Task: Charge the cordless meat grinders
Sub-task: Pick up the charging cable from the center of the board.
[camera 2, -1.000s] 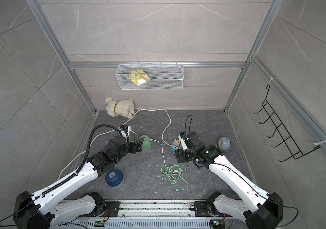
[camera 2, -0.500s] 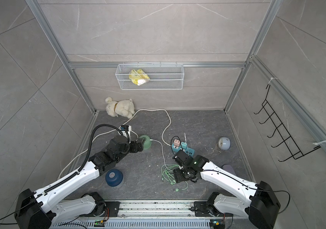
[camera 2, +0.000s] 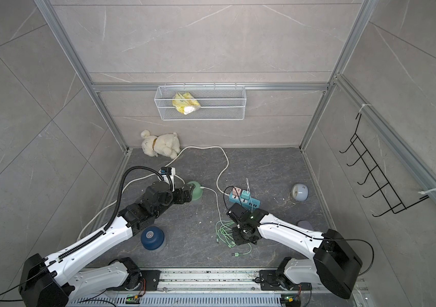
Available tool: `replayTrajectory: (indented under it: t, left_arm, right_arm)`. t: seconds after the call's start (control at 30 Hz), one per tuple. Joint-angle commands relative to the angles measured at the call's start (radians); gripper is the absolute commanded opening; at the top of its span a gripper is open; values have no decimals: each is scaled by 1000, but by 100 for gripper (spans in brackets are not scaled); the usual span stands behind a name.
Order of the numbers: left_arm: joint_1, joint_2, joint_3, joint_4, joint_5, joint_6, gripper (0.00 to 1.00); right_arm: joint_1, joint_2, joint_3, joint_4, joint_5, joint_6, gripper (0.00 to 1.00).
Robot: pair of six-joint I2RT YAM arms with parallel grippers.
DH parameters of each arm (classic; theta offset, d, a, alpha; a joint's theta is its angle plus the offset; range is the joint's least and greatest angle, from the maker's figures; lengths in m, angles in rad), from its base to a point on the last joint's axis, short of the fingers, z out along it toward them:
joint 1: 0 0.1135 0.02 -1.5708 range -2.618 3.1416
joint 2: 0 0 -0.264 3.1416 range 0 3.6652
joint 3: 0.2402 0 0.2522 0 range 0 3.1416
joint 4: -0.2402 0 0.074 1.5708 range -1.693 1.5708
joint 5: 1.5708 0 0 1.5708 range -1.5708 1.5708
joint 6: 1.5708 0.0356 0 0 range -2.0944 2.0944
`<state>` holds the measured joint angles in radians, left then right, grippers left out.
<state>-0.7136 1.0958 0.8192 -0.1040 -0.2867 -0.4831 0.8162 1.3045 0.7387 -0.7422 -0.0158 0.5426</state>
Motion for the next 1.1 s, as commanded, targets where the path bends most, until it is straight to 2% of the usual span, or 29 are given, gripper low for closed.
replayTrajectory:
  t: [0.0,0.07,0.13,0.3,0.47,0.53,0.73,0.93,1.07]
  left_arm:
    - [3,-35,9,27,-3,2,97]
    - [3,-43,8,26,-8,8,97]
    - [3,-53,5,24,-13,17,97]
    - [3,-71,3,51,42,73,96]
    - [3,-78,12,78,195,148,95]
    - [3,-82,12,84,248,174,95]
    - [3,-112,-10,113,399,246,93]
    - [3,-177,-22,129,504,309,92]
    - [2,-236,-31,206,692,333,94]
  right_arm:
    - [6,6,-2,24,-1,-12,22]
    - [6,-8,4,10,-3,-20,7]
    - [7,-38,19,-13,-16,-37,0]
    - [21,-133,82,-67,-163,-94,0]
    - [29,-159,197,-74,-382,-136,0]
    - [29,-160,263,-76,-426,-158,0]
    - [29,-156,410,-56,-481,-191,0]
    - [28,-105,542,-57,-429,-168,0]
    - [27,-65,592,-33,-437,-129,0]
